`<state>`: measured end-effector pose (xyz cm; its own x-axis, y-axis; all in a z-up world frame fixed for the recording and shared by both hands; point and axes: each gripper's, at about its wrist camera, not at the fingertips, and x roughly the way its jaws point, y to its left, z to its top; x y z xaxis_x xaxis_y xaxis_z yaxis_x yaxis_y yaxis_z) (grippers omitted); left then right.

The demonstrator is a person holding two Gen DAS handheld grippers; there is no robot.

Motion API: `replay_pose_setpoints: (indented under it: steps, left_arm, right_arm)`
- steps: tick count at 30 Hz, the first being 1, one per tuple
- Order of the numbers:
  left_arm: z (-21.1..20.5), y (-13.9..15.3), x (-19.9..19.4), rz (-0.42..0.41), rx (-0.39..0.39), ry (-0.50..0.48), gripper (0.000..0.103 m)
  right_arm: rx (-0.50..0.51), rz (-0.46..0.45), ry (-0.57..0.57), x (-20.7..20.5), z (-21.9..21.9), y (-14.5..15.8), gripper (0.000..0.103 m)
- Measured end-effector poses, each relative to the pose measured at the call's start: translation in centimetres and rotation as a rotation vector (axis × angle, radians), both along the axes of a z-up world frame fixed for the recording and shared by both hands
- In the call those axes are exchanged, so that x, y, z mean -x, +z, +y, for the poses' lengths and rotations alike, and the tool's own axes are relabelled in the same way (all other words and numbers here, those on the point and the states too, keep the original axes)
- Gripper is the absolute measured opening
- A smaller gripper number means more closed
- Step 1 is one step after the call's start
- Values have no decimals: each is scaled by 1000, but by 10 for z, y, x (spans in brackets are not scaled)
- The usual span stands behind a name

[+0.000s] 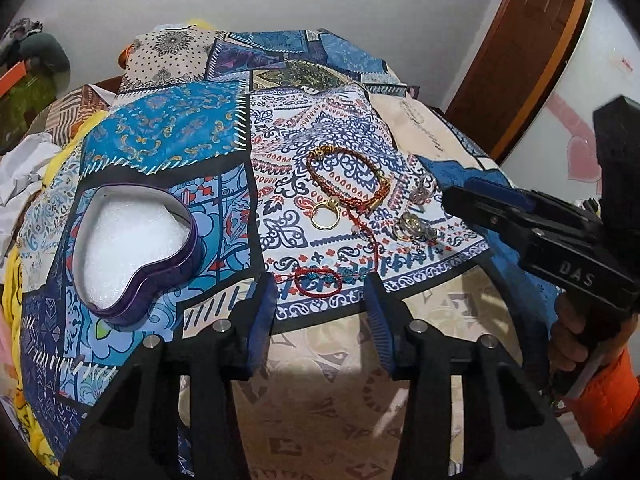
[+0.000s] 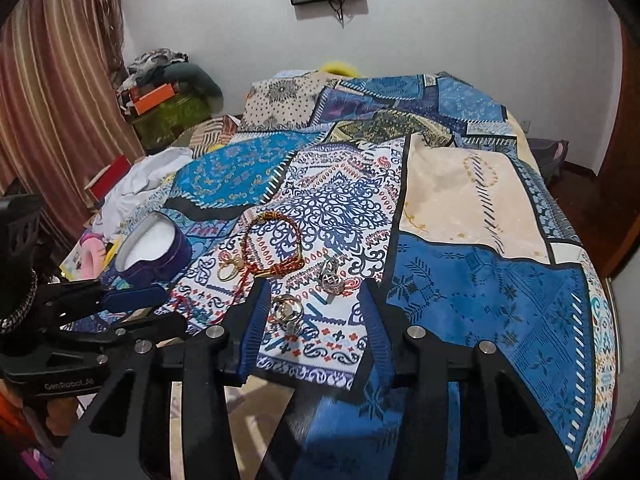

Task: Organize jewelry
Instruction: 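Move both grippers down toward the jewelry on the white-blue cloth, then grasp the red cord with turquoise beads with the left gripper while the right grasps a silver ring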

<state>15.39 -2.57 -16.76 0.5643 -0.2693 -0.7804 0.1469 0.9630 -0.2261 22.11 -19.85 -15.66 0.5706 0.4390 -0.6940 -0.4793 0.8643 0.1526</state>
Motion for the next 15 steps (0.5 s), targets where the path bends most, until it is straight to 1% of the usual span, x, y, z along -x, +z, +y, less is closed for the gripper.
replay_pose_setpoints:
  steps: [3,6,8,12,15]
  left_arm:
    - [-2,-3,-1,-6,-19,-9,43]
    - [-2,-6,-3,-10,-30,-9,36]
    - [-2,-8,-4,-11,-27,-10,34]
    - [0,-9,-8,-12,-21,-10,25]
    - [1,-10,-11,-12,-22,-7,14]
  right_arm:
    - [5,31,5,-7,2,-6,41]
    - [14,51,11,-12,5,-10,39]
    - [25,58,10,-16,6,-12,39]
    - [31,87,5,-24,7,-19,36]
    - [36,93,-1,-27,9,-22,34]
